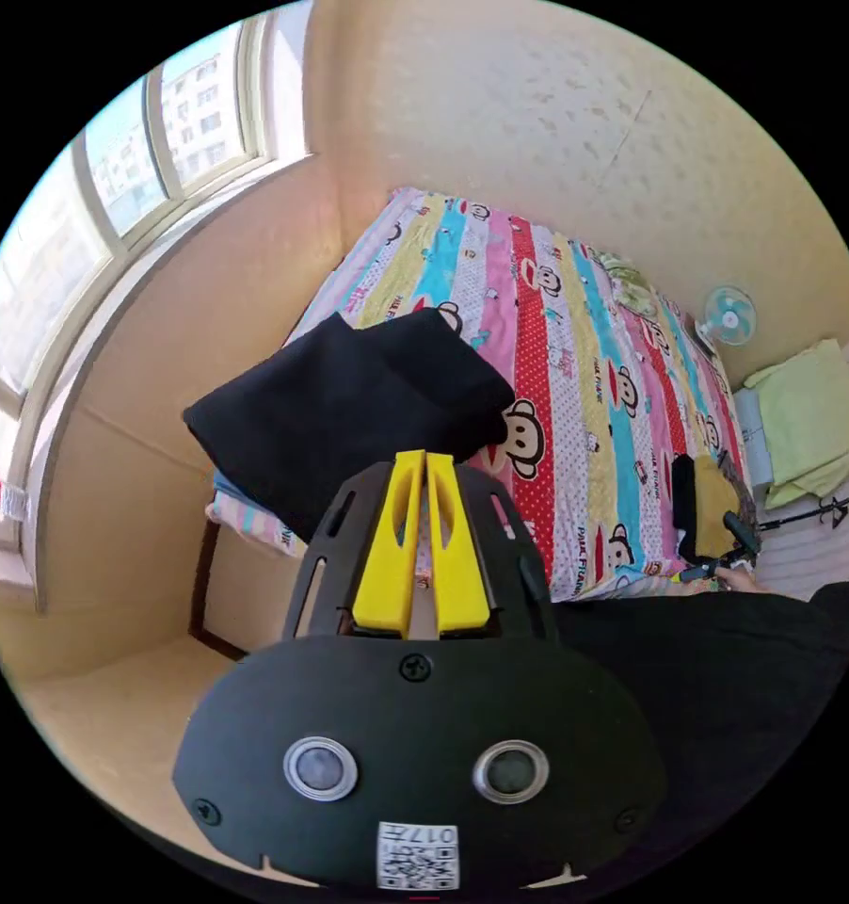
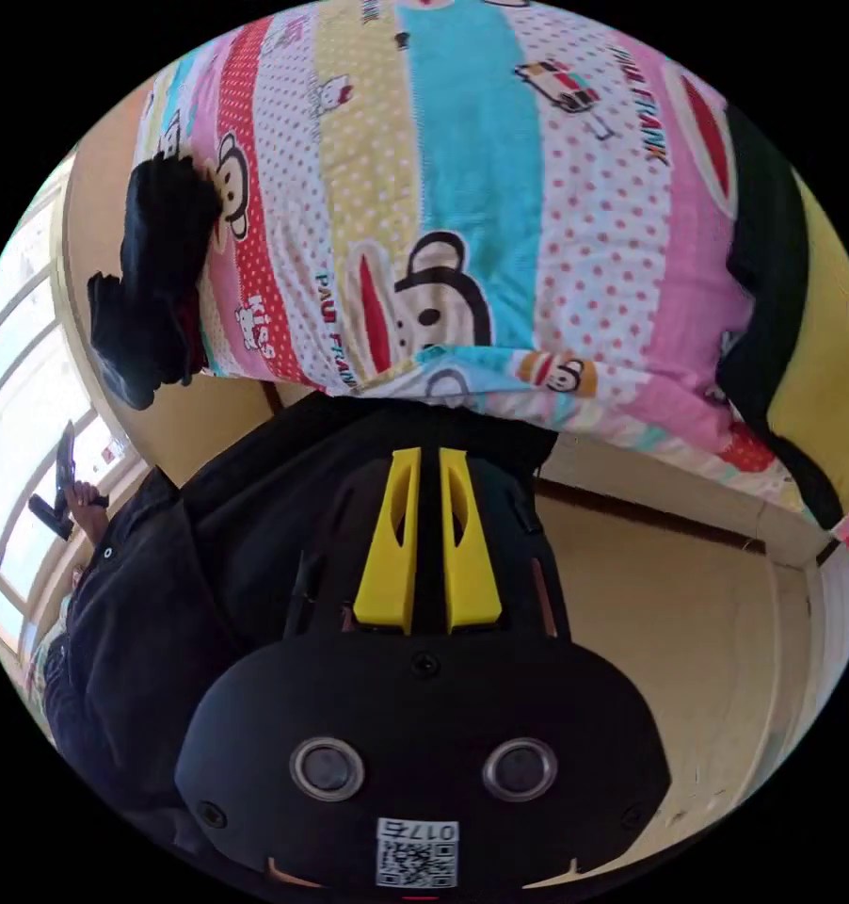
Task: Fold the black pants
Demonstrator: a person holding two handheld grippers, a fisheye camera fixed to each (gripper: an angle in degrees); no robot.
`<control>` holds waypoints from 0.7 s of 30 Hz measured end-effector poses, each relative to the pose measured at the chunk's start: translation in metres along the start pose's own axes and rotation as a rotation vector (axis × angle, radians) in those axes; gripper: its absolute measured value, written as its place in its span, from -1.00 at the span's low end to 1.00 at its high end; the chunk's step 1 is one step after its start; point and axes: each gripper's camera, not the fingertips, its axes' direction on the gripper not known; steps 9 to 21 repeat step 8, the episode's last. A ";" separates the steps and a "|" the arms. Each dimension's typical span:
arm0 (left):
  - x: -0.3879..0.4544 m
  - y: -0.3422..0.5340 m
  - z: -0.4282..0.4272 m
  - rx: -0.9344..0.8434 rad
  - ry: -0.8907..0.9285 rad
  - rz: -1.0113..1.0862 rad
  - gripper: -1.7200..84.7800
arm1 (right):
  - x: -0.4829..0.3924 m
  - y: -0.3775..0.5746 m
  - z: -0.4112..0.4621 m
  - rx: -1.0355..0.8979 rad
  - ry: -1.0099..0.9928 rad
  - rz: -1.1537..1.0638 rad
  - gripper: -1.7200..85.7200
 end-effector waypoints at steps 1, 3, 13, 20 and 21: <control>0.034 -0.009 0.011 -0.015 0.043 0.030 -0.97 | 0.012 0.014 -0.009 0.030 -0.009 0.019 -0.87; 0.088 -0.017 0.024 -0.008 0.139 0.048 -0.98 | 0.054 0.064 -0.047 0.161 -0.015 0.086 -0.88; 0.280 -0.018 0.052 0.017 0.380 0.251 -0.98 | 0.120 0.159 -0.137 0.505 -0.064 0.186 -0.86; 0.280 -0.018 0.052 0.017 0.380 0.251 -0.98 | 0.120 0.159 -0.137 0.505 -0.064 0.186 -0.86; 0.280 -0.018 0.052 0.017 0.380 0.251 -0.98 | 0.120 0.159 -0.137 0.505 -0.064 0.186 -0.86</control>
